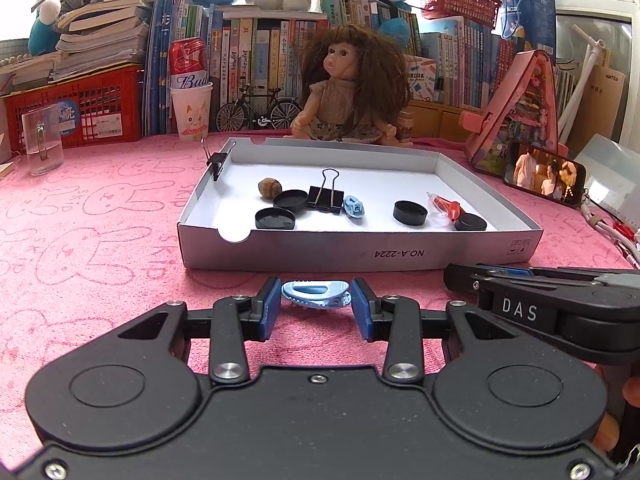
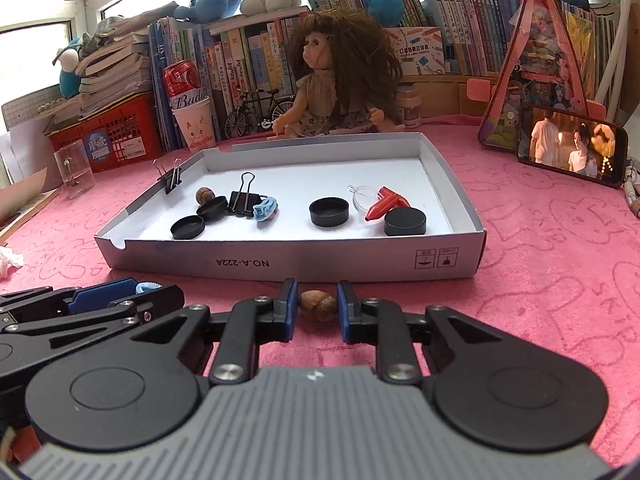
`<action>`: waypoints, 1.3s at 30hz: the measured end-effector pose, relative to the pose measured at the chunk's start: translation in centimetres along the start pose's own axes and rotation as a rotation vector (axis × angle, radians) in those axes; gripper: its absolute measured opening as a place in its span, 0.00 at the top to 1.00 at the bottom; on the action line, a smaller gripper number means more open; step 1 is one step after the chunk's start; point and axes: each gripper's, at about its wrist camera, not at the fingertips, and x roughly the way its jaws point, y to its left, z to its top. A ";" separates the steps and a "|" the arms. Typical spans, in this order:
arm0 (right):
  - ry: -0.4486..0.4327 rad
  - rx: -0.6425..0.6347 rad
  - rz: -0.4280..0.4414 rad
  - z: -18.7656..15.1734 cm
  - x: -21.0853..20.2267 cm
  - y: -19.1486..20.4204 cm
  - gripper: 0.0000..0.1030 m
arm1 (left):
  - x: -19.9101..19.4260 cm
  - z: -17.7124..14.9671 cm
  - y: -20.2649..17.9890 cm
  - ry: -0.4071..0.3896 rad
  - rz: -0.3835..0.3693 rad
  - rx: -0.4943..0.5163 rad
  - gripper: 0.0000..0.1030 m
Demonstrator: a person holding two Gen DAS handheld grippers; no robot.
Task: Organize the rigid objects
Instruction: 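Lift the blue hair clip with the left tool while the right tool lifts the walnut, then carry the blue hair clip into the tray with the left tool while the right tool carries the walnut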
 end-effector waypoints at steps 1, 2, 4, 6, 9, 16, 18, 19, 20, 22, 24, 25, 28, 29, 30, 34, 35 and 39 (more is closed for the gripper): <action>-0.002 -0.001 0.001 0.0 -0.1 0.0 0.75 | -0.1 0.1 0.0 -0.003 -0.001 0.000 0.65; -0.004 -0.002 0.001 0.0 -0.1 0.0 0.75 | -0.1 0.1 0.0 -0.005 -0.001 -0.001 0.65; -0.008 -0.004 0.001 0.1 -0.2 0.0 0.75 | -0.4 0.3 -0.1 -0.011 -0.003 -0.002 0.65; -0.014 -0.006 0.001 0.1 -0.4 0.0 0.75 | -0.5 0.4 -0.1 -0.015 -0.004 -0.001 0.65; -0.023 -0.012 0.001 0.2 -0.7 0.1 0.75 | -0.6 0.6 -0.2 -0.020 -0.006 -0.002 0.65; -0.039 -0.020 0.003 0.5 -1.0 0.2 0.75 | -0.8 1.1 -0.3 -0.033 -0.010 -0.004 0.65; -0.043 -0.021 0.004 0.6 -1.2 0.2 0.75 | -0.9 1.2 -0.4 -0.037 -0.011 -0.004 0.65; -0.045 -0.021 0.005 0.7 -1.2 0.3 0.75 | -0.9 1.4 -0.4 -0.040 -0.011 -0.004 0.65; -0.047 -0.022 0.005 0.7 -1.3 0.3 0.75 | -0.9 1.5 -0.4 -0.042 -0.011 -0.004 0.65; -0.053 -0.023 0.007 0.8 -1.4 0.3 0.75 | -1.0 1.6 -0.5 -0.046 -0.013 -0.005 0.65; -0.058 -0.024 0.009 1.0 -1.5 0.3 0.75 | -1.1 1.9 -0.5 -0.051 -0.015 -0.004 0.65; -0.061 -0.024 0.010 1.0 -1.6 0.3 0.75 | -1.1 2.0 -0.5 -0.055 -0.016 -0.001 0.65; -0.071 -0.026 0.013 1.3 -1.8 0.3 0.75 | -1.2 2.4 -0.7 -0.062 -0.018 0.004 0.65; -0.074 -0.027 0.012 1.4 -1.8 0.3 0.75 | -1.1 2.6 -0.7 -0.064 -0.021 0.003 0.65; -0.077 -0.029 0.012 1.5 -1.8 0.2 0.75 | -1.1 2.8 -0.7 -0.066 -0.022 0.000 0.65; -0.093 -0.033 0.009 2.0 -2.0 0.0 0.75 | -1.0 3.8 -0.6 -0.083 -0.025 -0.006 0.65; -0.099 -0.033 0.008 2.1 -2.1 0.0 0.75 | -0.9 4.1 -0.5 -0.089 -0.025 -0.007 0.65; -0.119 -0.030 0.003 3.0 -2.2 -0.5 0.75 | -0.5 5.4 -0.2 -0.105 -0.025 -0.011 0.65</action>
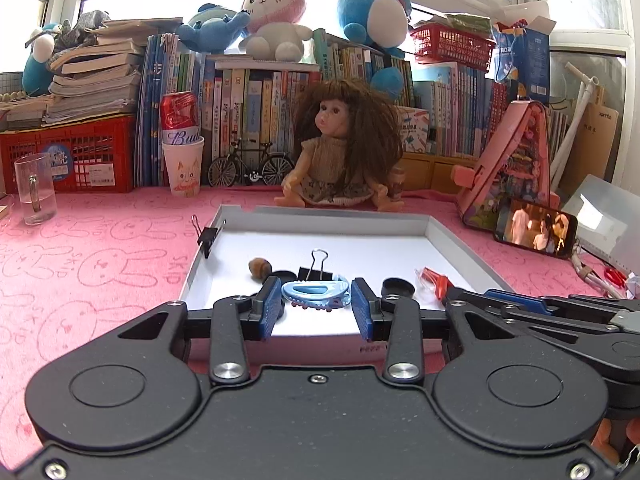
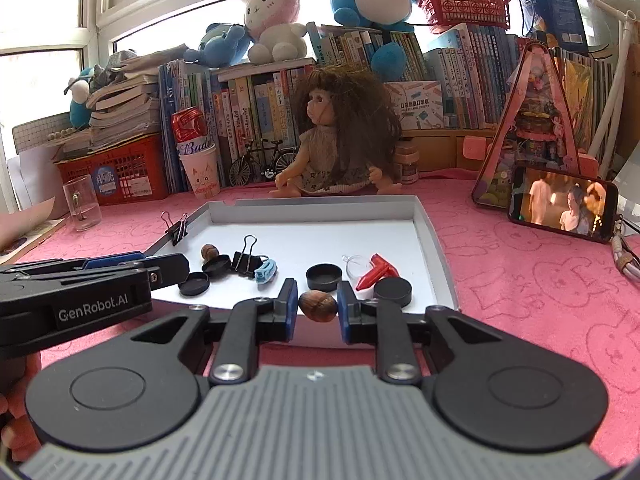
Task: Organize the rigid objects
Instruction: 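Carry the blue hair clip into the tray with the left tool while the right tool carries the walnut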
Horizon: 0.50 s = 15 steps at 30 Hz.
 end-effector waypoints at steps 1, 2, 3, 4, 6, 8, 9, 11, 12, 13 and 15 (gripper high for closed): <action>-0.003 0.002 -0.002 0.3 0.1 -0.2 0.75 | 0.2 0.3 0.1 0.000 0.000 -0.003 0.65; -0.006 0.005 -0.005 0.5 0.3 -0.4 0.75 | 0.5 0.5 0.2 0.001 0.002 -0.005 0.65; -0.009 0.007 -0.008 0.7 0.4 -0.5 0.75 | 0.7 0.7 0.3 -0.002 0.006 -0.008 0.65; -0.011 0.010 -0.012 1.0 0.6 -0.7 0.75 | 1.0 0.9 0.5 -0.004 0.009 -0.010 0.65; -0.012 0.015 -0.016 1.3 1.0 -1.1 0.75 | 1.6 1.2 0.8 0.003 0.014 -0.014 0.65; -0.009 0.016 -0.021 1.5 1.4 -1.3 0.75 | 2.2 1.3 1.1 0.017 0.014 -0.022 0.65; -0.006 0.015 -0.022 1.6 1.6 -1.4 0.75 | 2.6 1.3 1.1 0.025 0.013 -0.025 0.65; 0.005 0.021 -0.024 1.6 2.2 -1.5 0.75 | 3.2 1.1 1.2 0.039 0.010 -0.023 0.65; 0.011 0.024 -0.023 1.6 2.5 -1.6 0.75 | 3.6 1.0 1.2 0.045 0.007 -0.020 0.65; 0.017 0.029 -0.023 1.5 2.8 -1.7 0.75 | 3.9 1.0 1.1 0.051 0.005 -0.018 0.65; 0.028 0.031 -0.023 1.4 3.4 -1.7 0.75 | 4.6 0.8 1.0 0.069 0.001 -0.015 0.65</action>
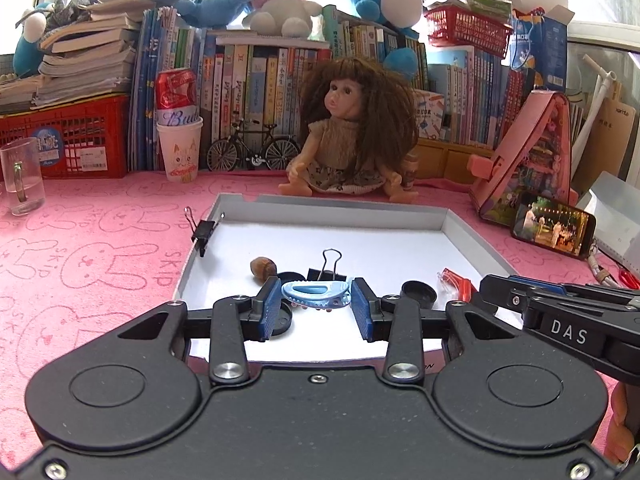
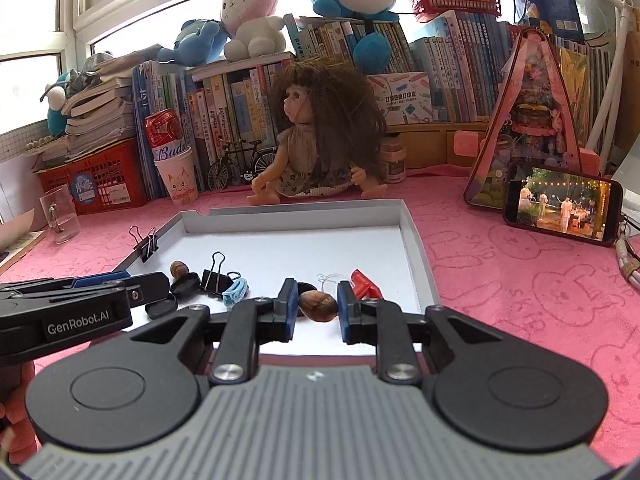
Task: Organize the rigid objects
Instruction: 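Carry the blue hair clip into the tray with the left tool while the right tool carries the walnut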
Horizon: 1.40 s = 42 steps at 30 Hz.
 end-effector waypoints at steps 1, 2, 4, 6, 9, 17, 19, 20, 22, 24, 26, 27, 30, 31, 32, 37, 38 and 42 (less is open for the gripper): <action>0.004 0.001 0.004 -0.1 0.3 0.0 0.75 | 0.4 0.0 -0.1 0.007 -0.004 0.000 0.65; 0.008 0.004 0.007 -0.1 0.6 0.0 0.75 | 0.8 -0.1 -0.1 0.014 -0.005 0.000 0.65; 0.019 0.010 0.008 -0.1 1.2 0.0 0.75 | 1.3 -0.2 -0.1 0.024 -0.006 0.000 0.65; 0.030 0.013 0.008 -0.2 1.7 0.0 0.75 | 1.9 -0.3 -0.2 0.038 -0.004 -0.001 0.65; 0.048 0.015 0.012 -0.3 2.3 0.1 0.75 | 2.6 -0.5 0.0 0.058 -0.008 -0.012 0.65; 0.099 0.047 0.017 -0.5 3.9 -0.2 0.75 | 3.9 -0.9 0.1 0.091 -0.009 -0.023 0.65; 0.106 0.051 0.017 -0.6 4.1 -0.3 0.75 | 4.2 -0.9 0.1 0.090 -0.004 -0.021 0.65; 0.108 0.050 0.016 -0.6 4.2 -0.3 0.75 | 4.3 -0.9 0.1 0.092 0.000 -0.020 0.65; 0.113 0.048 0.016 -0.5 4.5 -0.3 0.75 | 4.6 -0.9 0.2 0.099 0.000 -0.027 0.65; 0.117 0.045 0.017 -0.5 4.7 -0.2 0.75 | 4.8 -0.9 0.2 0.105 0.006 -0.030 0.65; 0.121 0.039 0.016 -0.4 5.0 -0.1 0.75 | 5.0 -0.8 0.3 0.107 0.006 -0.033 0.65; 0.124 0.037 0.015 -0.4 5.1 -0.1 0.75 | 5.1 -0.7 0.3 0.109 0.006 -0.032 0.65; 0.142 0.047 0.020 -0.4 5.6 -0.3 0.75 | 5.7 -0.1 0.1 0.141 0.000 -0.003 0.65; 0.147 0.050 0.022 -0.4 5.8 -0.3 0.75 | 5.9 0.1 0.1 0.150 0.002 -0.001 0.65; 0.149 0.053 0.025 -0.3 5.9 -0.4 0.75 | 6.1 0.3 0.2 0.158 0.000 -0.006 0.65; 0.156 0.049 0.025 0.0 6.4 -0.4 0.75 | 7.0 0.8 0.4 0.164 0.008 -0.016 0.65; 0.155 0.046 0.022 0.0 6.5 -0.4 0.75 | 7.0 0.9 0.3 0.164 0.011 -0.014 0.65; 0.156 0.048 0.029 0.3 6.9 -0.5 0.75 | 7.6 1.1 0.2 0.156 0.018 -0.006 0.65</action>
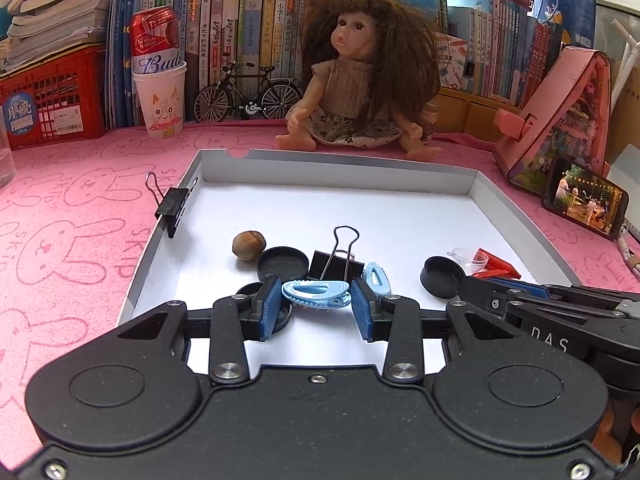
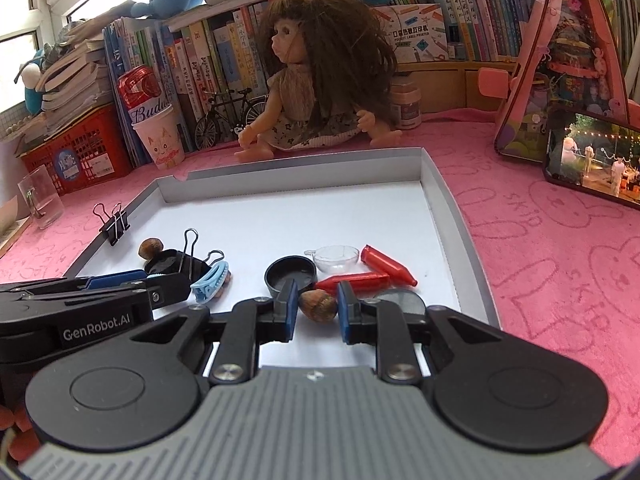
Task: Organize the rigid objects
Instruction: 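Carry the blue hair clip into the tray with the left tool while the right tool carries the walnut, then open the left tool to drop the clip while the right tool releases the walnut in the tray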
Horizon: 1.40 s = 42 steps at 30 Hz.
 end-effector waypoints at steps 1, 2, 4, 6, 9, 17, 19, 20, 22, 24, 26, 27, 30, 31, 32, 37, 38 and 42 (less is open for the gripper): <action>-0.001 -0.002 0.000 0.1 0.2 0.0 0.75 | 0.3 0.1 0.1 -0.005 0.006 -0.001 0.65; -0.001 -0.003 -0.001 0.2 0.4 0.0 0.75 | 0.5 0.2 0.0 -0.008 0.018 0.000 0.64; -0.001 0.000 0.000 0.6 0.8 -0.2 0.75 | 0.8 0.5 -0.1 -0.009 0.033 0.002 0.64; 0.000 0.004 0.000 0.7 0.9 -0.3 0.74 | 0.8 0.5 -0.1 -0.009 0.030 -0.004 0.65; -0.011 -0.003 -0.002 0.7 0.6 -0.3 0.70 | 0.7 0.5 -0.1 -0.006 0.024 -0.006 0.59; -0.036 -0.028 0.000 0.7 -0.5 0.2 0.49 | -0.5 0.5 -0.1 -0.018 0.015 -0.013 0.43; -0.043 -0.037 -0.001 0.7 -0.8 0.5 0.46 | -0.9 0.5 -0.1 -0.023 0.017 -0.012 0.42; -0.047 -0.040 -0.001 0.7 -0.9 0.6 0.44 | -1.0 0.5 -0.1 -0.022 0.017 -0.011 0.41; -0.051 -0.042 -0.001 0.7 -1.3 0.7 0.42 | -1.3 0.5 0.0 -0.023 0.016 -0.012 0.41; -0.051 -0.045 -0.001 0.7 -1.5 0.8 0.41 | -1.6 0.4 0.0 -0.027 0.014 -0.013 0.39; -0.055 -0.049 -0.005 0.7 -1.8 0.8 0.38 | -2.1 0.4 0.1 -0.035 0.014 -0.015 0.39; -0.057 -0.049 -0.006 0.7 -1.9 0.8 0.38 | -2.3 0.4 0.1 -0.037 0.014 -0.015 0.38; -0.060 -0.036 -0.005 0.6 -2.5 0.6 0.35 | -3.0 0.3 0.2 -0.043 0.012 -0.022 0.37; -0.063 -0.033 -0.004 0.6 -2.7 0.6 0.34 | -3.2 0.3 0.3 -0.044 0.009 -0.024 0.37; -0.064 -0.031 -0.002 0.5 -2.9 0.6 0.33 | -3.4 0.2 0.3 -0.045 0.007 -0.026 0.36; -0.075 -0.037 -0.005 0.3 -3.9 0.6 0.29 | -4.5 -0.1 0.3 -0.053 -0.001 -0.031 0.35; -0.078 -0.041 -0.007 0.3 -4.1 0.6 0.28 | -4.7 -0.1 0.3 -0.053 -0.002 -0.031 0.35; -0.097 -0.052 -0.014 0.2 -4.9 0.7 0.23 | -5.4 -0.3 0.4 -0.060 -0.005 -0.036 0.33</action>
